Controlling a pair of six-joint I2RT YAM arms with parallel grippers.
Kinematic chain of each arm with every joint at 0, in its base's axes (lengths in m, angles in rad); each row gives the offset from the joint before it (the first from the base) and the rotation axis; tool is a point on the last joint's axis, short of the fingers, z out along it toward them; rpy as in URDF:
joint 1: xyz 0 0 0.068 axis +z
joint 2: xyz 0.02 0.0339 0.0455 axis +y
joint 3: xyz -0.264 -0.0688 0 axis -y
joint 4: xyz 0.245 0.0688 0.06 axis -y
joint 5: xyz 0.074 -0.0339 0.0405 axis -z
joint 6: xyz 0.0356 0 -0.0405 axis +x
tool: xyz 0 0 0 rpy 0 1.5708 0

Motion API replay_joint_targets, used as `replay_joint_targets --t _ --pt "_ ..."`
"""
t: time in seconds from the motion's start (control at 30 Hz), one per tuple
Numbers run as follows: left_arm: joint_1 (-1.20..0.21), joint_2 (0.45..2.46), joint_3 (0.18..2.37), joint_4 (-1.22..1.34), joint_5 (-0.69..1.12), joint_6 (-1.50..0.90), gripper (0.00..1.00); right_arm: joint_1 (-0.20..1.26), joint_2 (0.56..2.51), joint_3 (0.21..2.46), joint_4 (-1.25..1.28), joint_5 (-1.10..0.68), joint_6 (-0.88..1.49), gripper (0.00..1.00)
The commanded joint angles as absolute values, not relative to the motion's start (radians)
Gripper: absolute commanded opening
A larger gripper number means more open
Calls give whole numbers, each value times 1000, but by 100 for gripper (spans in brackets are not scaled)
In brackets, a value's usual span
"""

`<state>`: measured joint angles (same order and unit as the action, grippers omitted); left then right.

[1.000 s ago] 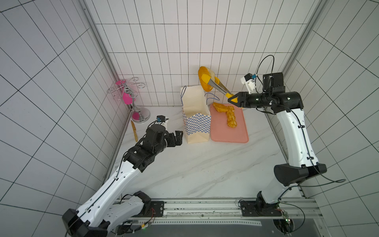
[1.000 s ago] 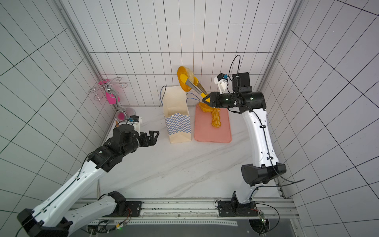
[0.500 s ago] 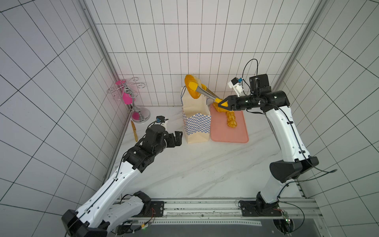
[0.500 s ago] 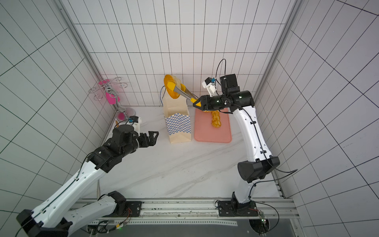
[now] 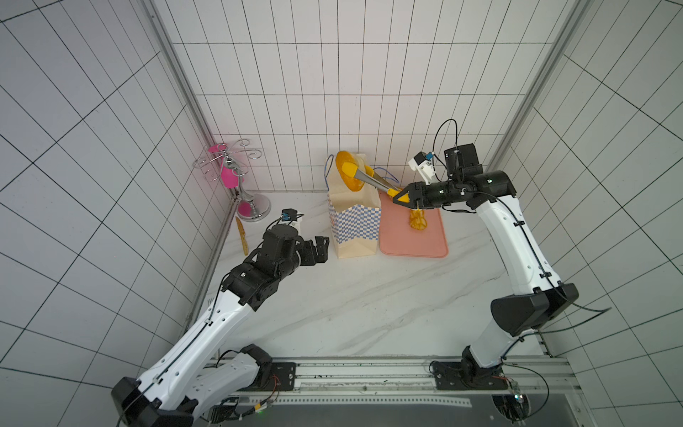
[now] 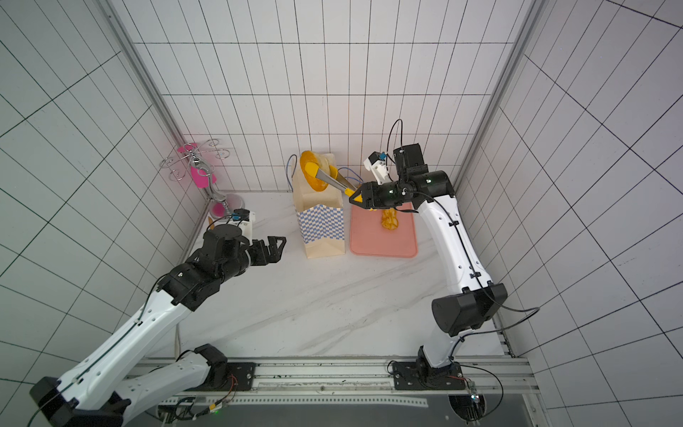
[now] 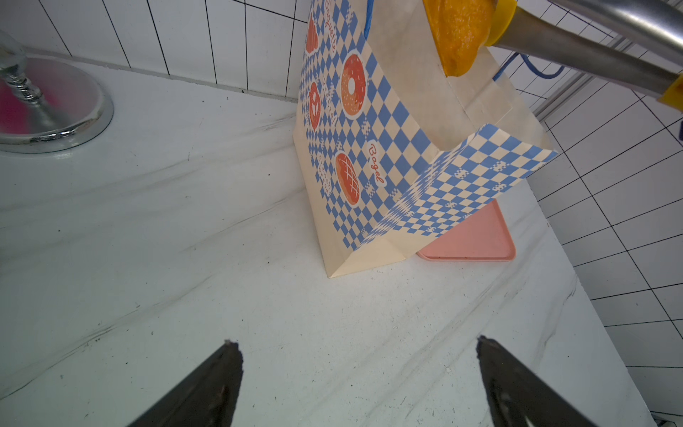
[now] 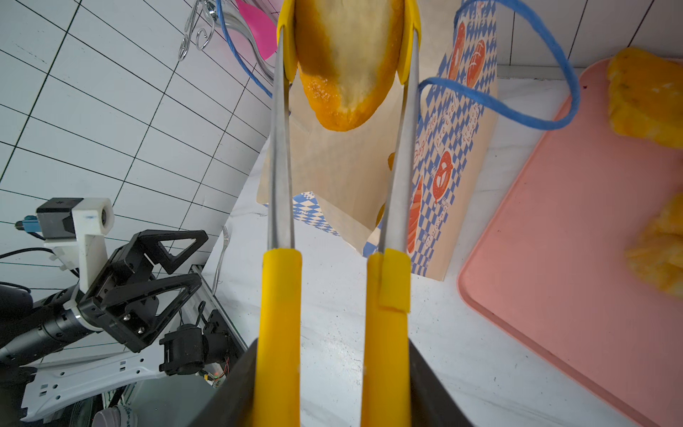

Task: Pack bread into a paper bag
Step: Place the fake bread in the paper bag.

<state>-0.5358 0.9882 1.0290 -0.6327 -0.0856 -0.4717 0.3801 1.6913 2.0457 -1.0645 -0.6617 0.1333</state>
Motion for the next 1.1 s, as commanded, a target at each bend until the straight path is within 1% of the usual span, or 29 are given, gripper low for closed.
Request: replay_joint_targets --t 0.0,0.27,0.47,0.53,0.7,0.9,0.97,1.07 --pt "-541 993 1034 -632 -87 -477 99 385 1626 2015 -987 -665 103 55" --pt "-551 994 1033 -633 -89 -482 99 385 1609 2006 -988 -648 102 58" --pt "-555 993 1036 -633 -93 -482 99 385 1595 2022 -988 -623 110 57" --pt "-557 993 1037 -632 -92 -481 99 385 1582 2039 -988 -588 117 56" --pt "-560 996 1040 -633 -91 -479 99 377 1543 2096 -1012 -401 140 56" --pt "-560 1000 1040 -632 -89 -476 99 342 1488 2105 -1045 -228 158 58" --pt "-560 1002 1040 -633 -86 -476 99 311 1481 2086 -1067 -188 166 58" --pt "-563 1003 1037 -628 -82 -476 99 254 1467 2010 -1072 -179 178 58"
